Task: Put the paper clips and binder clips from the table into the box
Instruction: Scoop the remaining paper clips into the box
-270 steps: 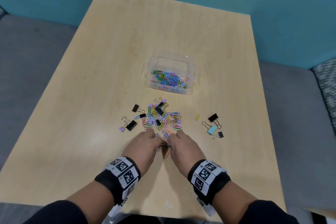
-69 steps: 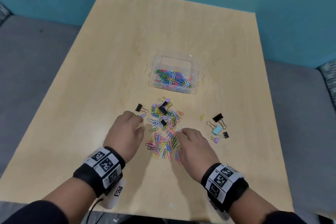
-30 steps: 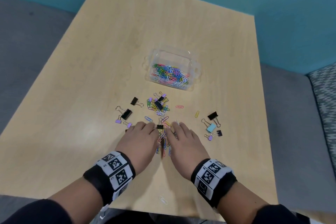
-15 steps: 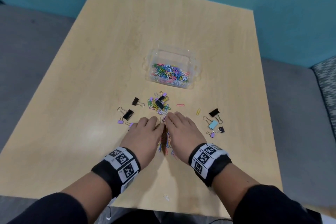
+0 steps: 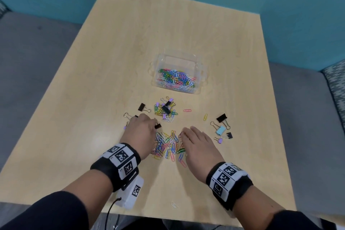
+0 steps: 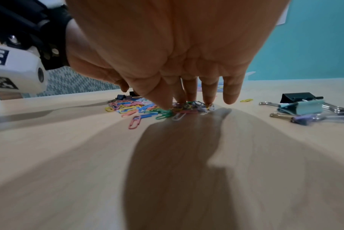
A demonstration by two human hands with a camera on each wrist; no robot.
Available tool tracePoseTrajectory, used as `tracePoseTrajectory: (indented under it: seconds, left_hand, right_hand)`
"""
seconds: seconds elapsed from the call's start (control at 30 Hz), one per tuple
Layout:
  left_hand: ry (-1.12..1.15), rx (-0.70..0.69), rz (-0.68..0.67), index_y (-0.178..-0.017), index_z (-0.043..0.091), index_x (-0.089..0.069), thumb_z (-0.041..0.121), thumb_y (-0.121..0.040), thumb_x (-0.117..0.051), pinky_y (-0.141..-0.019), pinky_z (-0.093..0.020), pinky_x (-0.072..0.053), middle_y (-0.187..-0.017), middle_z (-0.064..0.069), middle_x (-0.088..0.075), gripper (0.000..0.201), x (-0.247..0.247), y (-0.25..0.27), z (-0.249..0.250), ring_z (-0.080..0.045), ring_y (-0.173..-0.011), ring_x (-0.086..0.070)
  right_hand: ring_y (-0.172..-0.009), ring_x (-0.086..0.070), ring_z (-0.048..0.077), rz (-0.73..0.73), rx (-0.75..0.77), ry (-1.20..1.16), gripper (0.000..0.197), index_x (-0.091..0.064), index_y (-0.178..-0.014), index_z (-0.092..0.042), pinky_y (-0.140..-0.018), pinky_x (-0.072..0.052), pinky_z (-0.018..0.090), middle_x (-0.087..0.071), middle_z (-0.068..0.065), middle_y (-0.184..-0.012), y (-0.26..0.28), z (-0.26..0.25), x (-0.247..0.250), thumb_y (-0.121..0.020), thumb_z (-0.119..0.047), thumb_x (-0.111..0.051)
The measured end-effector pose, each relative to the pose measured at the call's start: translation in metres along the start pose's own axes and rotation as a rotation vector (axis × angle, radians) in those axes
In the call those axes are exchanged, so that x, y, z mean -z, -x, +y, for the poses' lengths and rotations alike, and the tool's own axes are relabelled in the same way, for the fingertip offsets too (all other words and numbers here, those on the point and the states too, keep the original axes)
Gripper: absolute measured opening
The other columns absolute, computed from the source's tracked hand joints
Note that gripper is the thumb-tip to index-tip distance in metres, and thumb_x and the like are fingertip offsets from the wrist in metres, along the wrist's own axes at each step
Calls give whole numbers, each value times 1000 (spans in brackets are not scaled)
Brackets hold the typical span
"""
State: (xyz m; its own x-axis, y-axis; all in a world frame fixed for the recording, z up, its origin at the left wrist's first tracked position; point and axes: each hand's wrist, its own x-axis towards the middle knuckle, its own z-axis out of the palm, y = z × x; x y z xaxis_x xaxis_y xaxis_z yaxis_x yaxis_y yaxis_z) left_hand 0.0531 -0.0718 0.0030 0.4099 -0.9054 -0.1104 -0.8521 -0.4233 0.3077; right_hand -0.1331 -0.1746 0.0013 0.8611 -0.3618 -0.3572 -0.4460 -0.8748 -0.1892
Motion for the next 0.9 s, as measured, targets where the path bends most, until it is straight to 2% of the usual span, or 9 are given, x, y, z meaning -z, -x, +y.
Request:
tracePoseTrajectory:
  seconds: [0.1, 0.27, 0.37, 0.47, 0.57, 0.63, 0.77, 0.83, 0.9]
  left_hand:
    - [-75, -11, -75, -100, 17, -64, 5, -73, -58, -65, -38, -47, -96, -4, -57, 30, -9, 4, -9, -28, -81, -45]
    - [-241, 84, -133, -101, 14, -61, 16, -74, -59, -66, -39, -43, -97, -8, -55, 27, -2, 5, -14, -32, -87, -45]
    - [-281, 18, -139, -103, 12, -59, 16, -72, -60, -65, -39, -44, -103, -9, -56, 31, 1, 2, -10, -31, -87, -46]
    - [-261, -168, -174, -119, 10, -54, 17, -72, -61, -75, -41, -48, -128, -10, -52, 49, -3, -6, 1, -32, -103, -48]
    - [-272, -255, -201, -127, 11, -50, 19, -79, -55, -82, -41, -46, -140, -7, -43, 49, -8, -9, 13, -29, -118, -44]
    - [-275, -277, -201, -128, 11, -51, 20, -79, -56, -83, -41, -46, -139, -5, -45, 49, -10, -7, 15, -29, -118, -46]
    - [-191, -264, -172, -112, 14, -63, 19, -67, -67, -72, -37, -52, -123, -4, -61, 45, -14, -1, 9, -27, -103, -57]
    - [-135, -243, -162, -111, 14, -64, 16, -71, -59, -75, -38, -53, -125, -5, -60, 40, -16, -1, 5, -29, -105, -56]
    - [-128, -253, -151, -108, 14, -65, 19, -73, -39, -75, -40, -53, -124, -5, -61, 43, -15, -3, 1, -29, -105, -56]
  right_hand:
    - [-143, -18, 31, 30, 16, -31, 71, -24, -146, -8, -115, -20, 46, -25, 8, -153, -7, -6, 2, -81, -12, -51]
    - [-146, -9, 29, 44, 55, -15, 74, -16, -149, -6, -117, -12, 46, -13, 10, -159, -36, -15, 6, -85, -15, -52]
    - [-146, -7, 28, 21, 44, 19, 69, -15, -149, -8, -116, -11, 46, -11, 9, -159, -41, -14, 5, -88, -14, -46]
    - [-143, -18, 32, 35, 51, 29, 65, -27, -144, -6, -114, -19, 49, -26, 12, -153, -32, -12, 5, -83, -13, -50]
    - [-135, -34, 35, 65, 69, 52, 59, -41, -134, -6, -109, -30, 49, -44, 12, -139, -22, -10, 4, -77, -14, -56]
    - [-134, -35, 35, 80, 65, 40, 58, -41, -134, -5, -109, -31, 48, -44, 12, -139, -23, -9, 5, -78, -14, -54]
    - [-137, -26, 35, 70, 79, 30, 67, -28, -144, -6, -110, -26, 52, -29, 12, -151, -34, -13, 9, -82, -17, -51]
    - [-140, -20, 35, 32, 87, 56, 69, -24, -146, -6, -112, -22, 52, -22, 12, -154, -37, -15, 9, -85, -21, -51]
    - [-141, -17, 36, 17, 84, 73, 69, -22, -147, -7, -112, -20, 53, -21, 11, -154, -39, -15, 8, -86, -22, -51]
